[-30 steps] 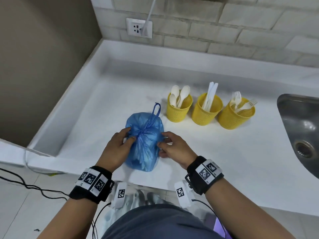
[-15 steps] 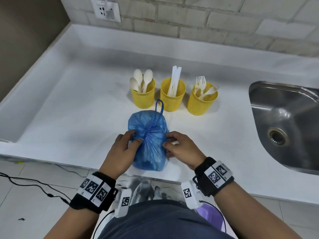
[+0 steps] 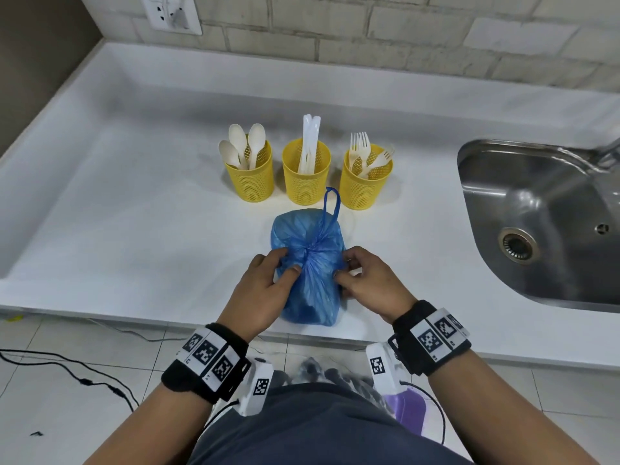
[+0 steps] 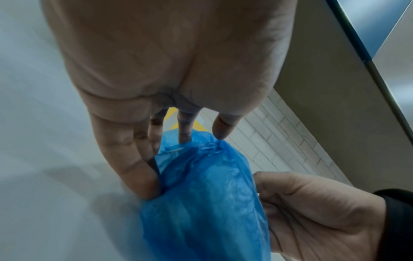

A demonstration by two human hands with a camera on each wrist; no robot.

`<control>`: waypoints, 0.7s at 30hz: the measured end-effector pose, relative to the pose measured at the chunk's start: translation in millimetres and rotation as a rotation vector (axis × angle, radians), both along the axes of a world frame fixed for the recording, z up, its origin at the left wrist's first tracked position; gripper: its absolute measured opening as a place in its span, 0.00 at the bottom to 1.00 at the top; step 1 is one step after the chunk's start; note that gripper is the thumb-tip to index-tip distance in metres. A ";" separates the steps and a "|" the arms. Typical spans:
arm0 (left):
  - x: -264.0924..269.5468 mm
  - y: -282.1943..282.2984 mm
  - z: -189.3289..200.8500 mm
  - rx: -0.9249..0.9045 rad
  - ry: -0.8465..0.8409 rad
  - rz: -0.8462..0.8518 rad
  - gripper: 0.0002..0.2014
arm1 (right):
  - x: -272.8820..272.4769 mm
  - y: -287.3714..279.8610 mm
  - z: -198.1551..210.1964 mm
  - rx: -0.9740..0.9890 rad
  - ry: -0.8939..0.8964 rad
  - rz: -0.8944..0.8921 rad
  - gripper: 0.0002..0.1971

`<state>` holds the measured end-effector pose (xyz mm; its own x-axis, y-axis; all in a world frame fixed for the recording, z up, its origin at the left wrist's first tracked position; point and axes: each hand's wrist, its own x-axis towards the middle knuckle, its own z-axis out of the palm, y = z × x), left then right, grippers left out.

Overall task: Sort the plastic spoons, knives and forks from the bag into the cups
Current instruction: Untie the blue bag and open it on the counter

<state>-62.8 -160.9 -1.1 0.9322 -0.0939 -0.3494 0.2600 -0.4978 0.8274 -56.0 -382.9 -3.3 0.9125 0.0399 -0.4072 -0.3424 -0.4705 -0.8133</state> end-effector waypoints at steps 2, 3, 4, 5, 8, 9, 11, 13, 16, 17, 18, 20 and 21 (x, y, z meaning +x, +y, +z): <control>2.0 0.6 1.4 0.030 -0.026 -0.006 0.23 | -1.6 -0.4 3.9 -0.022 -0.008 0.000 0.20; 3.3 2.2 1.5 0.071 -0.060 -0.005 0.20 | -2.2 0.3 5.9 -0.049 -0.035 -0.002 0.17; 4.8 4.0 3.0 0.117 -0.108 0.000 0.19 | -2.8 1.1 7.4 -0.088 -0.090 -0.011 0.15; 7.2 6.0 4.8 0.153 -0.167 0.012 0.19 | -3.1 1.3 7.4 -0.130 -0.166 -0.027 0.14; 17.2 11.2 12.6 0.244 -0.358 -0.020 0.23 | -5.3 7.4 15.4 -0.171 -0.355 -0.060 0.15; 22.2 12.3 14.1 0.281 -0.409 -0.065 0.25 | -5.7 10.5 16.5 -0.180 -0.392 -0.040 0.15; 33.9 11.8 13.6 0.353 -0.475 -0.151 0.23 | -3.9 16.6 16.8 -0.251 -0.431 0.025 0.16; 42.8 8.8 11.3 0.395 -0.499 -0.196 0.15 | -1.0 22.7 14.5 -0.349 -0.467 0.086 0.15; 48.3 4.3 10.2 0.378 -0.505 -0.214 0.04 | 3.9 29.2 11.3 -0.476 -0.484 0.120 0.08; 48.5 3.0 9.9 0.375 -0.516 -0.219 0.03 | 4.8 29.8 9.6 -0.498 -0.491 0.124 0.06; 48.5 1.7 10.1 0.382 -0.525 -0.225 0.02 | 5.1 29.8 7.9 -0.509 -0.501 0.126 0.04; 49.5 0.7 9.6 0.409 -0.552 -0.237 0.03 | 4.2 28.5 3.9 -0.502 -0.542 0.115 0.03; 50.2 0.8 9.6 0.417 -0.569 -0.247 0.04 | 3.2 27.1 1.9 -0.484 -0.559 0.103 0.03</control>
